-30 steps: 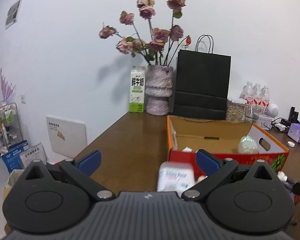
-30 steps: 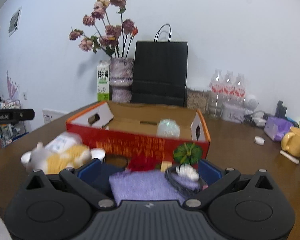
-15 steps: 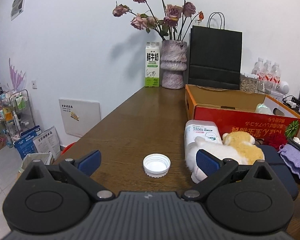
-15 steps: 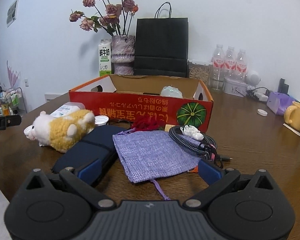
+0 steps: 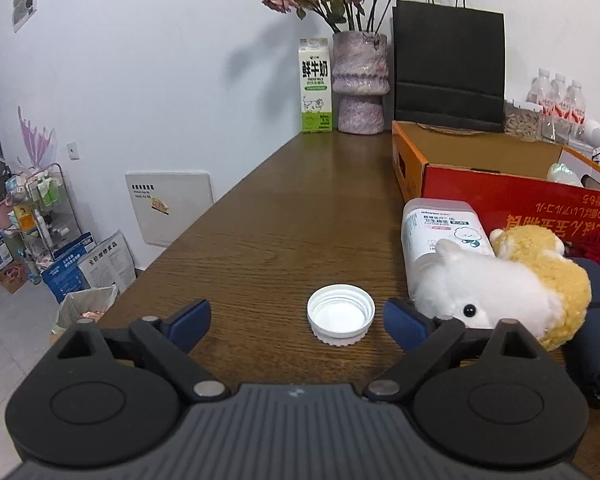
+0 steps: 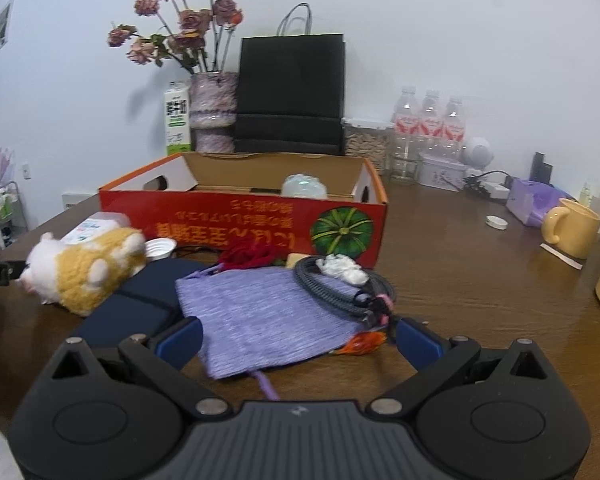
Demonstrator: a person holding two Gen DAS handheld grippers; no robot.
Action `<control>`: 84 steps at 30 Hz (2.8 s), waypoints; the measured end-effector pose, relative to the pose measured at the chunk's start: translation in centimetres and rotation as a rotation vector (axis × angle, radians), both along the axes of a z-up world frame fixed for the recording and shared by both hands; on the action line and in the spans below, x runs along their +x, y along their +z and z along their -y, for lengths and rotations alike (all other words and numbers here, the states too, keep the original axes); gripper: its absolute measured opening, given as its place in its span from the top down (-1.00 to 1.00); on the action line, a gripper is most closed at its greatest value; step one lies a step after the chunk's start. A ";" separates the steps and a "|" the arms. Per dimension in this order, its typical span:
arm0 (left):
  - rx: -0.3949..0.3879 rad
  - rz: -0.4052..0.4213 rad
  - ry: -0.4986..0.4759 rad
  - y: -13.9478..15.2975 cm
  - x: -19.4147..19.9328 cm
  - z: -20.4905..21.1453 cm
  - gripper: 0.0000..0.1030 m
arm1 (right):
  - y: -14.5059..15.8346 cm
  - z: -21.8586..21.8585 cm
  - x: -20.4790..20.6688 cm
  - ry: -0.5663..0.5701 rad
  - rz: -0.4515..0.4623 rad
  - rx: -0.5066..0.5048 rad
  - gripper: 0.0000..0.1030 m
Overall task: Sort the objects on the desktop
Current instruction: 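Lower the left tool onto the white bottle cap and close it, then close the right tool on the black braided cable, then carry cap and cable into the box and open both tools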
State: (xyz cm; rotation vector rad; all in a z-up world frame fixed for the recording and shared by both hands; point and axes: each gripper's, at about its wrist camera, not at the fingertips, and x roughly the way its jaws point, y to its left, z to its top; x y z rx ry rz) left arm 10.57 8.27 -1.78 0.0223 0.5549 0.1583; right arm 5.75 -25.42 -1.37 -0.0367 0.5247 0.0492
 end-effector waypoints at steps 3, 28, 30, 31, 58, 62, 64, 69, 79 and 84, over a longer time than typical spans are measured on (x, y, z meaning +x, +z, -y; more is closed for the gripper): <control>-0.006 -0.013 -0.014 -0.3 0.6 0.0 -0.66 | -0.1 0.6 1.1 -0.020 -0.006 -0.009 -0.99; -0.112 0.027 -0.034 1.0 2.3 -0.2 0.21 | -1.9 5.1 11.0 -0.037 -0.172 0.154 -0.97; -0.122 0.023 -0.037 1.0 2.4 -0.1 0.21 | -2.2 5.3 11.1 -0.032 -0.179 0.180 -0.88; -0.126 0.021 -0.040 1.0 2.4 -0.1 0.21 | -2.3 5.3 11.0 -0.025 -0.175 0.179 -0.78; -0.118 0.216 -0.221 8.6 4.3 5.5 0.21 | 5.0 3.3 8.4 0.031 0.092 0.130 -0.61; -0.123 0.249 -0.265 10.2 6.3 7.4 0.21 | 6.7 2.6 10.1 0.042 0.130 0.133 -0.61; -0.131 0.256 -0.282 10.9 7.4 8.2 0.21 | 7.5 2.1 11.1 0.048 0.145 0.133 -0.61; -0.129 0.263 -0.301 11.7 10.7 9.8 0.21 | 8.6 0.8 14.9 0.048 0.150 0.119 -0.61; -0.149 0.170 -0.272 9.3 18.2 11.1 0.21 | 5.3 0.1 22.8 -0.004 0.014 0.103 -0.61; -0.138 0.070 -0.242 6.5 20.6 11.3 0.21 | 2.8 0.2 24.6 -0.004 -0.044 0.095 -0.61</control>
